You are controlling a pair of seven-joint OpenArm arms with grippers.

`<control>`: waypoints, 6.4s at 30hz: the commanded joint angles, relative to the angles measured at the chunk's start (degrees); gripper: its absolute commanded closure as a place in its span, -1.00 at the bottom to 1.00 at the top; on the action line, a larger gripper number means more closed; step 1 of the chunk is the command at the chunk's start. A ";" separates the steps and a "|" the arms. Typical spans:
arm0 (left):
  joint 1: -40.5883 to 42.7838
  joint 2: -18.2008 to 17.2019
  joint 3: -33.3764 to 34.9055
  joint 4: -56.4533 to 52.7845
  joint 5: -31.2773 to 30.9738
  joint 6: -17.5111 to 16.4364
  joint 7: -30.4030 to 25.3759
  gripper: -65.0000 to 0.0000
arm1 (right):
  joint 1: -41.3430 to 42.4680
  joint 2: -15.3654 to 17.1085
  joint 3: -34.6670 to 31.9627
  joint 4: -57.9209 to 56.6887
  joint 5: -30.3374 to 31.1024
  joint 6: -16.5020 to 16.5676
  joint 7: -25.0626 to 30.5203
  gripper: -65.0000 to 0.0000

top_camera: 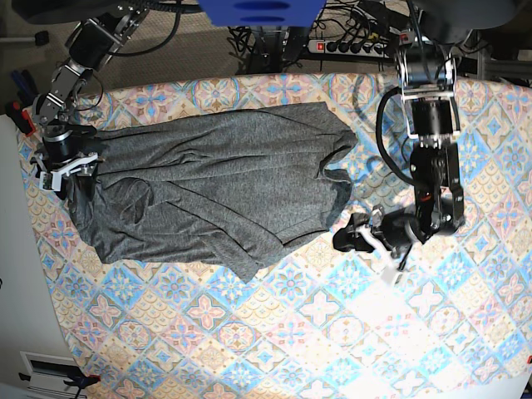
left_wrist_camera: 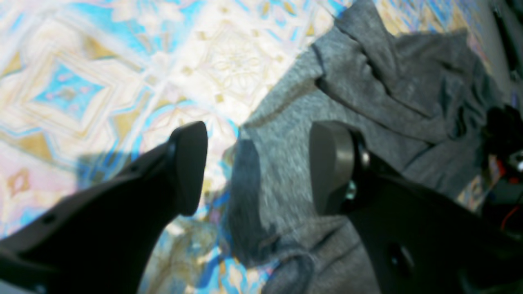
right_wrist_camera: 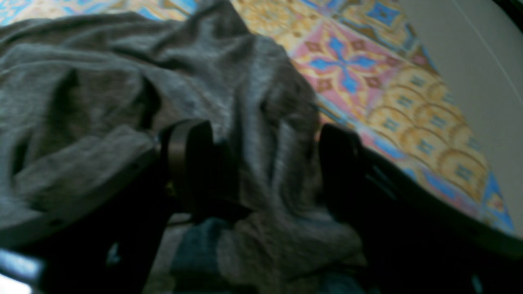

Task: Layout the t-shirt on the table in an organized manner, then fold the t-shirt properly
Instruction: 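Pull the shirt fabric with the left gripper toward the right gripper, then grasp the shirt end with the right gripper while the left holds the other end, then lift and pull the shirt ends apart with both grippers to stretch it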

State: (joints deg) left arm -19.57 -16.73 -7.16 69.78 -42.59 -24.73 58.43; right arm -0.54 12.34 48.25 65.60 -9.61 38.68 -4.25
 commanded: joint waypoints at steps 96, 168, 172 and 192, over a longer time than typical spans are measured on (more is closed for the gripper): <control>28.23 -21.20 10.02 2.53 3.95 -13.99 -3.71 1.00 | 24.93 1.95 -20.34 -21.43 0.95 0.23 1.83 -0.23; 12.14 -13.11 1.75 7.89 4.30 -13.91 2.36 1.00 | 19.30 3.35 -9.52 -11.32 -12.77 0.05 8.16 1.00; 12.23 -13.20 1.75 15.36 4.30 -13.82 2.71 1.00 | 18.87 1.24 -3.28 -8.42 -12.86 0.05 8.16 1.00; 25.33 -13.11 1.66 33.12 4.48 -13.82 6.75 1.00 | 10.16 -4.47 5.42 0.99 -10.66 0.23 8.34 1.00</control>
State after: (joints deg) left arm 6.42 -28.93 -4.95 101.89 -38.52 -38.81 65.17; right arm 9.02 7.38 53.43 65.67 -20.95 39.55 2.85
